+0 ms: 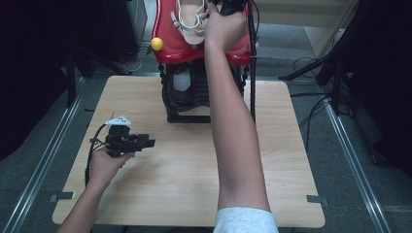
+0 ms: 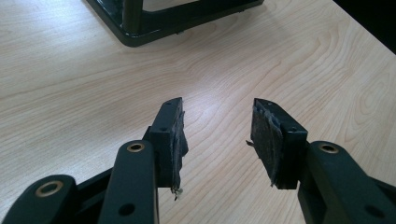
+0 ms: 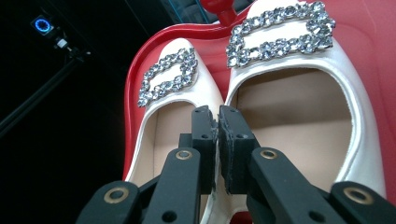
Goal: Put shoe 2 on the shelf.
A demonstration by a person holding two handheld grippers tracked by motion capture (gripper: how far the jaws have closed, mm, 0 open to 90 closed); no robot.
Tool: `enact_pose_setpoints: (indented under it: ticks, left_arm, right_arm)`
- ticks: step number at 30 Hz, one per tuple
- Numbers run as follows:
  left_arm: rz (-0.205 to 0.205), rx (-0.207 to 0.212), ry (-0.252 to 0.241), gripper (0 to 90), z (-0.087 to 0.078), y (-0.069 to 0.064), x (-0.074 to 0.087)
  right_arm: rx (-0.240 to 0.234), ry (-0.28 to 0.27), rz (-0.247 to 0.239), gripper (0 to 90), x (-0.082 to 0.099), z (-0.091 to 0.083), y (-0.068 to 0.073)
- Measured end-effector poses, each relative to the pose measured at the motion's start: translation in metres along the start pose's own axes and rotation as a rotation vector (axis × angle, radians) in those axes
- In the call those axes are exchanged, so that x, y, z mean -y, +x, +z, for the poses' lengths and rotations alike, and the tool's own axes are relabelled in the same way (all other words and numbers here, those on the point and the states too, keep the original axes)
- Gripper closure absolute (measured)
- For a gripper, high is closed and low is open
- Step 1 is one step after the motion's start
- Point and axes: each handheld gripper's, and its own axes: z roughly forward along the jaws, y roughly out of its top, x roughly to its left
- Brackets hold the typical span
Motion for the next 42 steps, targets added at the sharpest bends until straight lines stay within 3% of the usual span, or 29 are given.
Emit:
enact_pose_setpoints:
  ticks: [4,9,18,21,27,32,42]
  left_arm:
    - [0.003,-0.003,-0.001,54.4,0.001,0.0,0.0]
    - [0.008,-0.007,0.003,54.3,0.0,0.001,0.0]
    - [0.011,0.003,0.005,53.9,0.0,-0.001,-0.001]
    - [0.007,0.001,0.004,53.8,0.0,-0.001,-0.001]
    - [-0.002,0.005,-0.01,53.7,-0.002,0.0,-0.001]
    - [0.003,0.002,-0.002,53.5,-0.003,0.001,-0.001]
    - [0.015,-0.024,-0.002,51.8,0.0,0.001,0.0]
  right_arm:
    - [-0.004,0.009,-0.02,81.5,0.0,-0.002,0.0]
    - [-0.064,0.048,0.002,70.6,-0.005,-0.007,-0.002]
    - [-0.051,0.049,-0.1,61.7,-0.018,-0.032,-0.015]
    - [-0.116,0.083,-0.089,58.5,-0.021,-0.038,-0.022]
    - [-0.109,0.071,-0.154,54.7,-0.022,-0.056,-0.036]
    - [-0.103,0.072,-0.172,52.1,-0.022,-0.069,-0.051]
    - [-0.101,0.077,-0.144,48.0,-0.01,-0.086,-0.089]
